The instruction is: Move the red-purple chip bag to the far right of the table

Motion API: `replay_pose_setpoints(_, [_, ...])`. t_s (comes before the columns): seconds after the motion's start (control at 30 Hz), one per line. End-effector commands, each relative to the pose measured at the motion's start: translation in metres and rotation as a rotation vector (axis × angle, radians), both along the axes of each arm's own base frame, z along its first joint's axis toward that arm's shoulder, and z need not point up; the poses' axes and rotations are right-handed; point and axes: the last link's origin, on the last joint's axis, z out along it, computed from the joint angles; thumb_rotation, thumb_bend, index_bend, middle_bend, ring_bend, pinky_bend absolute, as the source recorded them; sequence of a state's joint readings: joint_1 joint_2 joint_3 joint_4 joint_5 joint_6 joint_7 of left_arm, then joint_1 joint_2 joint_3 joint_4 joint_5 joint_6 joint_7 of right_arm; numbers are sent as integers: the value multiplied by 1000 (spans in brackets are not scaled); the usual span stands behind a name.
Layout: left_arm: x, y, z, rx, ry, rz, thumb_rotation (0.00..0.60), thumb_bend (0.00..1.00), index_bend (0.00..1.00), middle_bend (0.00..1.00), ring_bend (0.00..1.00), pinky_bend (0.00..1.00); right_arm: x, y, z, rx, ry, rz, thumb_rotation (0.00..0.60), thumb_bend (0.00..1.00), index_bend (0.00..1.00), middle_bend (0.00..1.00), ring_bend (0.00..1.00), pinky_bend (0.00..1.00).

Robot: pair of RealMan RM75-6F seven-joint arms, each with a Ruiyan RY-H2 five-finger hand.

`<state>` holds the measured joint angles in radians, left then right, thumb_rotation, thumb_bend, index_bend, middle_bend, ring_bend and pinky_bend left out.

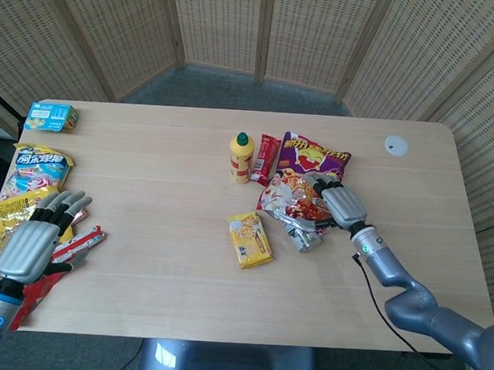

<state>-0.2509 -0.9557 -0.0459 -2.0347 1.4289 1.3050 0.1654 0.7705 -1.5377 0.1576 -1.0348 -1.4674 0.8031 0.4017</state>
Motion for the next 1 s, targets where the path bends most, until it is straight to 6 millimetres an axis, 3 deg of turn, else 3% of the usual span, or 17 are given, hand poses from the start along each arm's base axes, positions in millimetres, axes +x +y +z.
replay_pose_setpoints(0.03, [-1, -1, 0, 0, -2, 3, 600, 337, 101, 0, 0, 0, 6, -6, -15, 47, 57, 25, 252, 246, 0, 0, 0, 0])
replay_pose_setpoints(0.17, [-2, -2, 1, 3, -3, 3, 600, 337, 101, 0, 0, 0, 0, -9, -27, 112, 161, 37, 248, 249, 0, 0, 0, 0])
replay_pose_setpoints(0.3, [-3, -3, 3, 15, -6, 3, 600, 337, 101, 0, 0, 0, -12, -4, -24, 140, 205, 29, 226, 252, 0, 0, 0, 0])
replay_pose_setpoints(0.53, [0, 3, 1, 9, -12, -22, 600, 337, 99, 0, 0, 0, -44, 19, 1, 126, 242, 11, 216, 254, 0, 0, 0, 0])
replay_pose_setpoints(0.7, [2, 6, -3, -2, -23, -34, 600, 336, 99, 0, 0, 0, -65, 37, 19, 103, 270, -33, 174, 253, 0, 1, 0, 0])
replay_pose_setpoints(1.0, [4, 10, -10, -19, -39, -51, 600, 336, 99, 0, 0, 0, -87, 66, 52, 59, 298, -111, 168, 255, 0, 10, 0, 0])
